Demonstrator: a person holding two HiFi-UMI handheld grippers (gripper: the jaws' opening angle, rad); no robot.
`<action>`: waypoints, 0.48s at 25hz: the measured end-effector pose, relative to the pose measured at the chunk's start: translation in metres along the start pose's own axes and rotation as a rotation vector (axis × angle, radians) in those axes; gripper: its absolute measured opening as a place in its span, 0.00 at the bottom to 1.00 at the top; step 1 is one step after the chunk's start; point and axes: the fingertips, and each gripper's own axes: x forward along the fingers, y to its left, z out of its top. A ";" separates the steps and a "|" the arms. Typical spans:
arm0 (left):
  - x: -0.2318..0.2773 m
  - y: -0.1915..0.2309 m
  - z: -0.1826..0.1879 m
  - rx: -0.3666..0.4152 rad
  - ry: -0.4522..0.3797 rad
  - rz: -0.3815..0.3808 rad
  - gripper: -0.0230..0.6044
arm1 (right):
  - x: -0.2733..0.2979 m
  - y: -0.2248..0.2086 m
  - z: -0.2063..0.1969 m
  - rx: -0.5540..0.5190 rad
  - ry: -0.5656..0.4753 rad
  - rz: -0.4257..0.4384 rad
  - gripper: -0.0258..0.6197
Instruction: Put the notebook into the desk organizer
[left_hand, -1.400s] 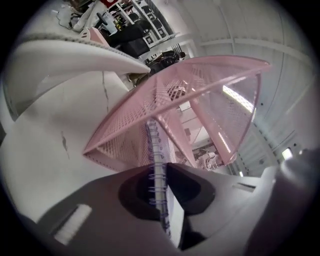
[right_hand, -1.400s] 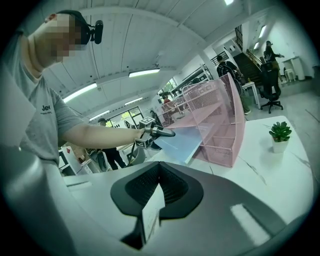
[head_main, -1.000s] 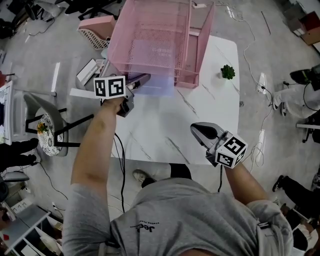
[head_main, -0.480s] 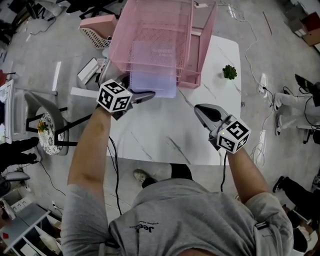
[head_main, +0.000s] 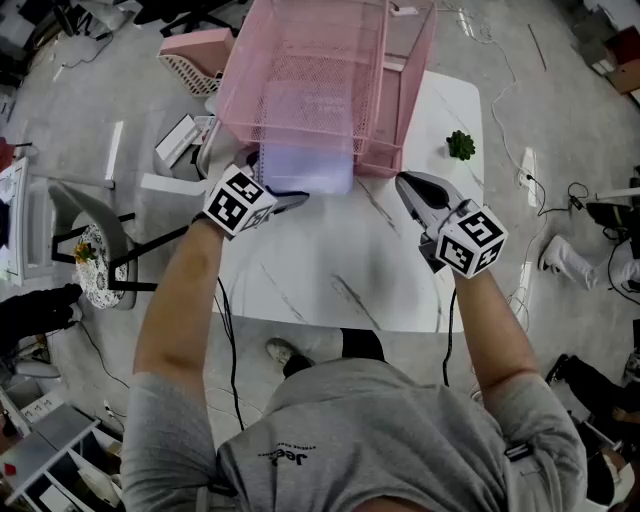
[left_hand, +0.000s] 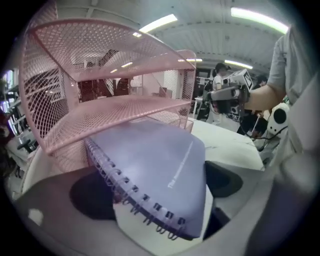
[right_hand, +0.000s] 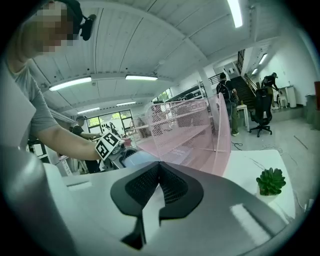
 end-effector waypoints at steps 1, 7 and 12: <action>-0.001 0.002 -0.001 0.012 0.012 0.030 0.97 | 0.000 0.001 0.000 0.001 -0.002 0.002 0.04; -0.011 0.003 0.003 0.001 -0.018 0.141 0.98 | 0.000 0.002 -0.005 0.025 -0.003 0.011 0.04; -0.027 0.020 0.005 -0.058 -0.062 0.305 0.97 | -0.003 0.003 -0.007 0.037 -0.007 0.013 0.04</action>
